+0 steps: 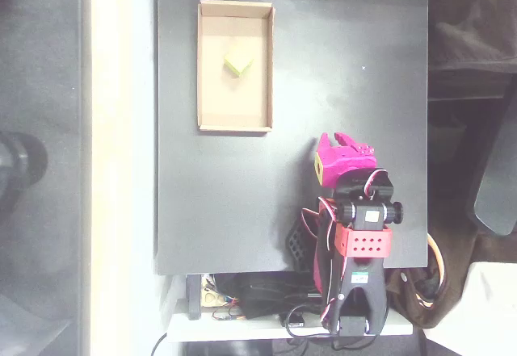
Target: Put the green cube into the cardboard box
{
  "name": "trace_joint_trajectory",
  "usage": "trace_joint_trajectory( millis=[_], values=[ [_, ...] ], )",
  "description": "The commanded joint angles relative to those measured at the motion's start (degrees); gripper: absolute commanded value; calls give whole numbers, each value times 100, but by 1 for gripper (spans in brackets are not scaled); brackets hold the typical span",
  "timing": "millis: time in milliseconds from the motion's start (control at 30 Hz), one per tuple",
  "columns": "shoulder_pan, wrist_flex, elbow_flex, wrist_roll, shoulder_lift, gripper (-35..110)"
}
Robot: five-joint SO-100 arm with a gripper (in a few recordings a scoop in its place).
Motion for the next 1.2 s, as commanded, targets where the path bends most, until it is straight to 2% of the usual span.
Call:
trace_joint_trajectory(
  millis=[0, 200, 467, 1167],
  values=[
    [35, 26, 149, 70, 202, 6],
    [44, 141, 193, 26, 202, 6],
    [44, 1169, 193, 53, 202, 6],
    [-18, 1187, 272, 88, 211, 6]
  ],
)
